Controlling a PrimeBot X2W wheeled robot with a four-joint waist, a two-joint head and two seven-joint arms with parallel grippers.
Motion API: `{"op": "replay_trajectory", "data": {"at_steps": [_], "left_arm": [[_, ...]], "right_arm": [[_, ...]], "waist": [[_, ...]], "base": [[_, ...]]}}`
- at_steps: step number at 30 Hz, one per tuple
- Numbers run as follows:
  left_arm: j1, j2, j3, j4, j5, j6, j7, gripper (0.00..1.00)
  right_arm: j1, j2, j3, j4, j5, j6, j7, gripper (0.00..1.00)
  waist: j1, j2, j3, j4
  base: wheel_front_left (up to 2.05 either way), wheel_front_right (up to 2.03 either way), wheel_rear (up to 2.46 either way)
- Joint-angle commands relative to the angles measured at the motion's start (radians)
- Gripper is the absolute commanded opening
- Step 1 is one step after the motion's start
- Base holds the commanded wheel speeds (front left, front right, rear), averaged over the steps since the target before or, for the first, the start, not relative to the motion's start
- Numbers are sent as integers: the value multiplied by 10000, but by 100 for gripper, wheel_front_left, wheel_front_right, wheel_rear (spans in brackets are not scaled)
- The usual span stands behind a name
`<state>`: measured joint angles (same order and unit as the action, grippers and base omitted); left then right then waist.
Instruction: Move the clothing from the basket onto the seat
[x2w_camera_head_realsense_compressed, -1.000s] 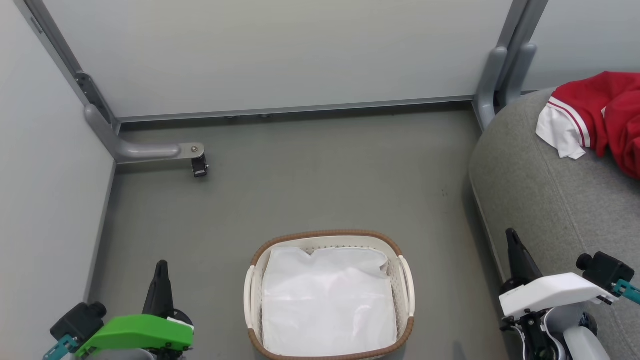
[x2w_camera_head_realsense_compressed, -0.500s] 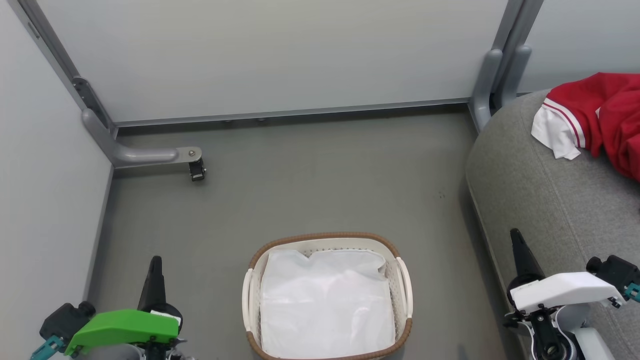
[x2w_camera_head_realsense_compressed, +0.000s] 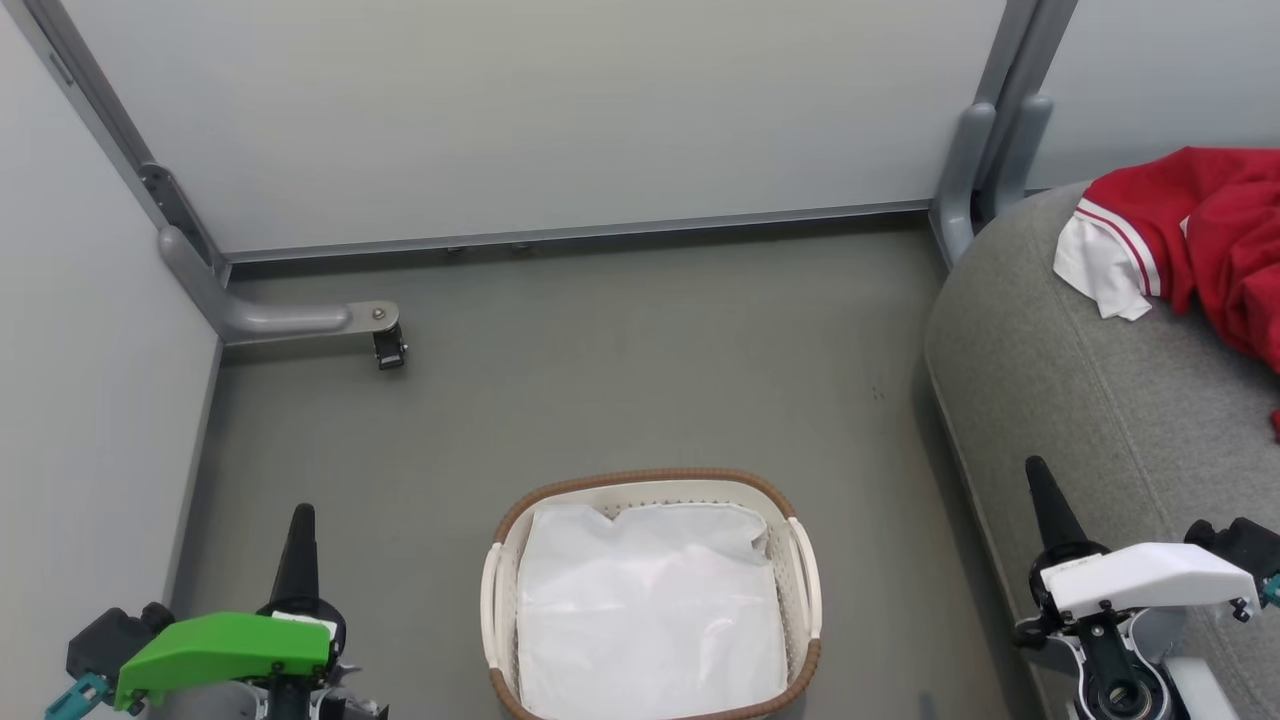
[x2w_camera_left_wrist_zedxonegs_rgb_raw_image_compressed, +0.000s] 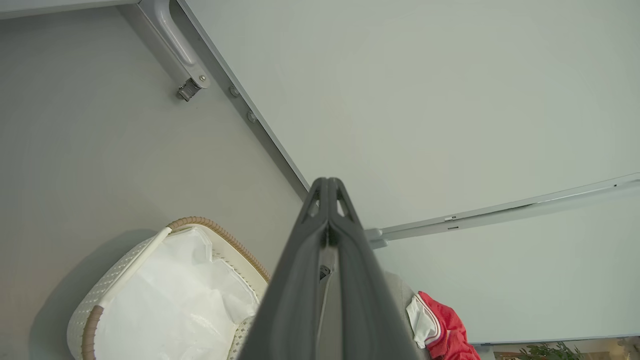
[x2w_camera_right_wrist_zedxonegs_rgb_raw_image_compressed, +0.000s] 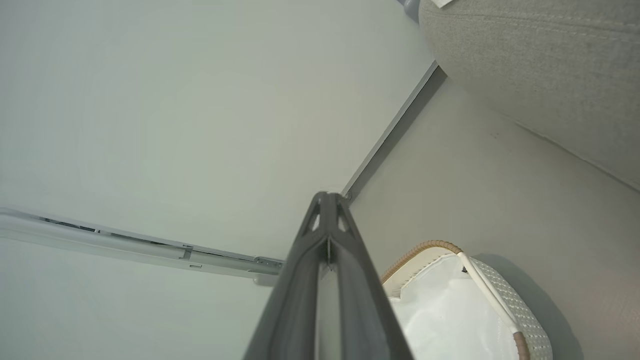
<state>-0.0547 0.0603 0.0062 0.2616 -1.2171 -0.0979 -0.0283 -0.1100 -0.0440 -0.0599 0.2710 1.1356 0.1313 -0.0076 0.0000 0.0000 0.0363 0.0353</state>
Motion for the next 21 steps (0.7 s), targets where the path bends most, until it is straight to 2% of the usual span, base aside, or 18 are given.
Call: {"op": "replay_trajectory", "data": {"at_steps": [1, 21], "left_arm": [[-277, 94, 101, -112, -272, -78, 66, 0], [-412, 89, 433, -153, -1837, -185, 557, 0]], "right_arm": [[-30, -55, -66, -115, 278, -5, 73, 0], [-6, -68, -263, -194, 2105, -5, 539, 0]], "waist": [[0, 0, -9, -9], [0, 0, -121, -129]], "base": [[0, 0, 0], [0, 0, 0]]}}
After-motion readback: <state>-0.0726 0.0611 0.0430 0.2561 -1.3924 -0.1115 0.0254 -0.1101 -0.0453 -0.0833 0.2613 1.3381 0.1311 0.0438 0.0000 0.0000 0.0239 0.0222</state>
